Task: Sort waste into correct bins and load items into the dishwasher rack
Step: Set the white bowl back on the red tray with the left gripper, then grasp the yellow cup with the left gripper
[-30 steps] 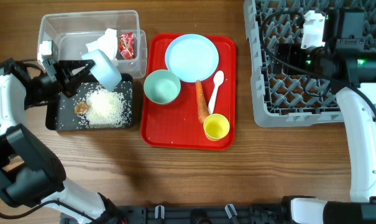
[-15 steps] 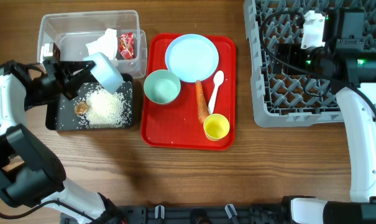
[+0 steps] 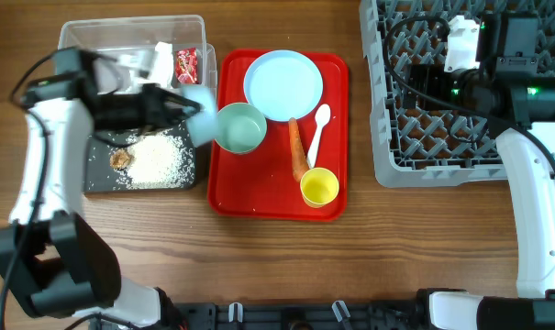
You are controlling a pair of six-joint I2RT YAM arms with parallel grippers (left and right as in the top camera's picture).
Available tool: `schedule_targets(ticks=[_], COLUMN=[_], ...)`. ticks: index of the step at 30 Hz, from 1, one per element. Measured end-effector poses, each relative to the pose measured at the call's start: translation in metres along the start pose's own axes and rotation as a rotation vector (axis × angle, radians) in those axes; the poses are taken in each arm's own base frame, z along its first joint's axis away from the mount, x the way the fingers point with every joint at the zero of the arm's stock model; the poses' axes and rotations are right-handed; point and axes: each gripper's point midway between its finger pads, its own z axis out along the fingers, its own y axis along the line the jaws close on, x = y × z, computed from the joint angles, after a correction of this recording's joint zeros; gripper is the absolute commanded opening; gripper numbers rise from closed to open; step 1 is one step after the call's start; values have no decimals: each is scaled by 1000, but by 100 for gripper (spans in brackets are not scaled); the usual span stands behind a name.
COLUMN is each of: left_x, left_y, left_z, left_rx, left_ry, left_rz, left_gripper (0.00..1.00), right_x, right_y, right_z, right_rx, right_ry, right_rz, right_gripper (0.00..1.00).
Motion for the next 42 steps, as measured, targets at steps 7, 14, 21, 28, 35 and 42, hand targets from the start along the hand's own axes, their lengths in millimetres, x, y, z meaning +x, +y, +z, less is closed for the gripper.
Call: schedule_targets(ticks=[7,14,21,28,35,42], left_x=[55,92,112,122,127,128], left_y=[-4,6,22,44,59,63], left_z=[89,120,122,126,133,134], left_rx=[-351,-723,-833,-857,-854,-863], left_ry=[275,352,393,399,382,374], left_rz=[120,240,278,271,267,256], left_gripper=[4,4,4,4,5,64], right_x=[0,0,0,0,1,1], right_y=[0,0,0,0,0,0], right_z=[0,0,0,0,0,0], right_rx=[0,0,0,0,0,0], right_ry=[1,1,1,1,4,4], right_rz=[0,0,0,1,1,1], right_gripper=[96,96,96,96,96,96])
